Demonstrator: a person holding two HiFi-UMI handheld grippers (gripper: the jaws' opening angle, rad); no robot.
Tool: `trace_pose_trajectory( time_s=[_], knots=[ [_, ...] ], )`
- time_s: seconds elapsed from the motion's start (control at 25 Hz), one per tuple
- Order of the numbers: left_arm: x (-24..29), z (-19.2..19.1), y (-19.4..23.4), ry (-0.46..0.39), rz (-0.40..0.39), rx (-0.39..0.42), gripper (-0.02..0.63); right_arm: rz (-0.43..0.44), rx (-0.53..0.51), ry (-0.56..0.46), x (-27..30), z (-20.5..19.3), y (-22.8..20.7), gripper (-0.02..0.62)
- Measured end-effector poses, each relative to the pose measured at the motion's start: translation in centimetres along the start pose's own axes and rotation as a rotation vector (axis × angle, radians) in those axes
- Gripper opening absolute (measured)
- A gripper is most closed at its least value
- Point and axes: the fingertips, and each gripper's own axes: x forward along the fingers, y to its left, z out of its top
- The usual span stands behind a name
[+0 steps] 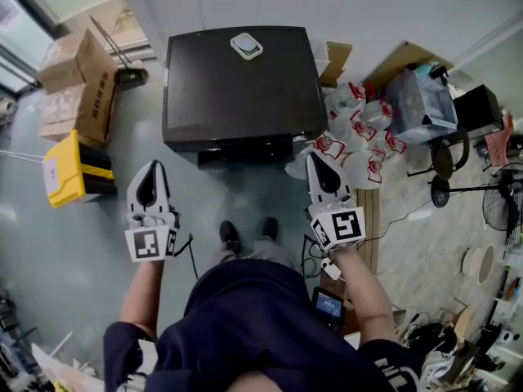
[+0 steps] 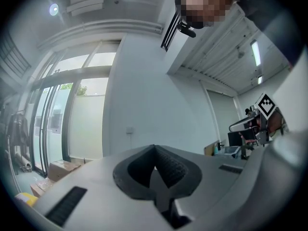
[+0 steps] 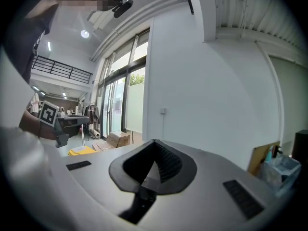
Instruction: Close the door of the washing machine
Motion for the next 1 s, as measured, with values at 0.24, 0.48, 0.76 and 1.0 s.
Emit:
trace_pose_trajectory(
  time_s=[0.24, 0.48, 0.76, 1.0],
  knots=[
    [-0.5, 0.8, 0.3, -0.021, 0.008, 0.000, 0.023, -0.021, -0.012, -0.012, -0.3, 0.5, 0.2, 0.018],
    [-0.8, 1.0, 0.1, -0.023, 0.007, 0.008, 0.023, -0.029, -0.026, -0.035, -0.4, 1.4, 0.2, 0.018],
    [-0.8, 0.9, 0.2, -0.018, 0.013, -0.008, 0.023, -0.023, -0.023, -0.020, -0.3, 1.3, 0.2, 0.018],
    [-0.9, 0.5, 0.3, -0.009, 0.016, -0.011, 0.023, -0.016, -0.018, -0.011, -0.1, 0.9, 0.4, 0.018]
  ],
)
